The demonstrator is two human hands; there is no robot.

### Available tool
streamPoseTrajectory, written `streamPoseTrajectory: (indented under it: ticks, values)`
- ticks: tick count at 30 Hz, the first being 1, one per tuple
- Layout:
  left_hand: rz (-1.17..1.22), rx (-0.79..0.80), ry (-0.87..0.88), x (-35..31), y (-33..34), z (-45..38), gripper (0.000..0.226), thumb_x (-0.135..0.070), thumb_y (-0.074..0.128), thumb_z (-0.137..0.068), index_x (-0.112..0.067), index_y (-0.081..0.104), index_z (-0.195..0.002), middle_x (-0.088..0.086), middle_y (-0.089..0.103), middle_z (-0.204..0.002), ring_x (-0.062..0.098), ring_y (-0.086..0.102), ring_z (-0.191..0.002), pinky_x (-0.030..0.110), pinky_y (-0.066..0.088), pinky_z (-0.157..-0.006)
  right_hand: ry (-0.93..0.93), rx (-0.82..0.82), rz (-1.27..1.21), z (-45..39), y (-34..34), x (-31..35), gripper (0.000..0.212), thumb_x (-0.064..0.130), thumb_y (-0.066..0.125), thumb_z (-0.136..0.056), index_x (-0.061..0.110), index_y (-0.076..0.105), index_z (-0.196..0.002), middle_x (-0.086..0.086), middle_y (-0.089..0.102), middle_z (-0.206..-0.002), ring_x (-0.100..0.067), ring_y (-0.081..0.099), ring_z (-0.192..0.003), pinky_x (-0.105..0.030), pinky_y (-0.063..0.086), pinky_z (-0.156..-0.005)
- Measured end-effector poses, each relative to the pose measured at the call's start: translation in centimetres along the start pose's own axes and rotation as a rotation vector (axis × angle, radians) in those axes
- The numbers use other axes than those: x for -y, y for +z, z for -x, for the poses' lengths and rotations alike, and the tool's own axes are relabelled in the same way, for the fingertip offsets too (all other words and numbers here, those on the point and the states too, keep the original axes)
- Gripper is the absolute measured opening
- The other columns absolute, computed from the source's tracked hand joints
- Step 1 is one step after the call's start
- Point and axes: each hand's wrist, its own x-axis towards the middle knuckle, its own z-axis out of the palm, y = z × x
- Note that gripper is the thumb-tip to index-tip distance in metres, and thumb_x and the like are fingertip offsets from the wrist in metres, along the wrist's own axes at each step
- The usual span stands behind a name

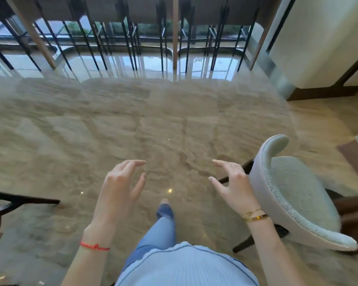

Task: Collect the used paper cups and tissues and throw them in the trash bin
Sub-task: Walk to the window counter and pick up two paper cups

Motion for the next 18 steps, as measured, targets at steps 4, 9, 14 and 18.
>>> streamPoseTrajectory:
  ticks: [4,9,14,18]
  values:
    - [-0.018,0.011,-0.001,2.0,1.9,-7.8,0.027,-0.014,0.067,-0.087,-0.017,0.065,-0.114,-0.005,0.065,-0.108,0.017,0.061,-0.101,0.033,0.047,-0.091,0.013,0.034,0.005,-7.5,1.7,-1.4,0.043,0.025,0.070,-0.082,0.018,0.059,-0.124,0.004,0.062,-0.116,-0.013,0.048,-0.117,-0.017,0.029,-0.100]
    - [-0.013,0.010,-0.009,4.9,3.1,-19.5,0.028,-0.011,0.068,-0.086,-0.014,0.066,-0.113,-0.001,0.066,-0.107,0.022,0.063,-0.102,0.043,0.049,-0.091,0.010,0.037,0.004,-19.8,2.9,-1.7,0.043,0.023,0.071,-0.082,0.016,0.060,-0.123,0.002,0.063,-0.117,-0.014,0.049,-0.115,-0.015,0.028,-0.098]
    - [-0.019,-0.007,0.016,7.0,2.8,-32.4,0.028,-0.011,0.068,-0.086,-0.015,0.066,-0.113,-0.001,0.066,-0.108,0.022,0.062,-0.103,0.045,0.048,-0.092,-0.001,-0.023,-0.001,-32.9,2.9,-0.8,0.042,0.021,0.071,-0.082,0.015,0.061,-0.122,0.002,0.063,-0.116,-0.014,0.050,-0.115,-0.013,0.028,-0.098]
    - [-0.035,-0.001,0.043,8.3,2.6,-41.3,0.028,-0.012,0.068,-0.086,-0.015,0.065,-0.114,-0.001,0.066,-0.108,0.022,0.063,-0.102,0.046,0.049,-0.091,0.005,-0.056,0.001,-41.2,2.9,-0.6,0.042,0.018,0.073,-0.080,0.012,0.061,-0.120,-0.002,0.065,-0.114,-0.019,0.052,-0.113,-0.011,0.027,-0.095]
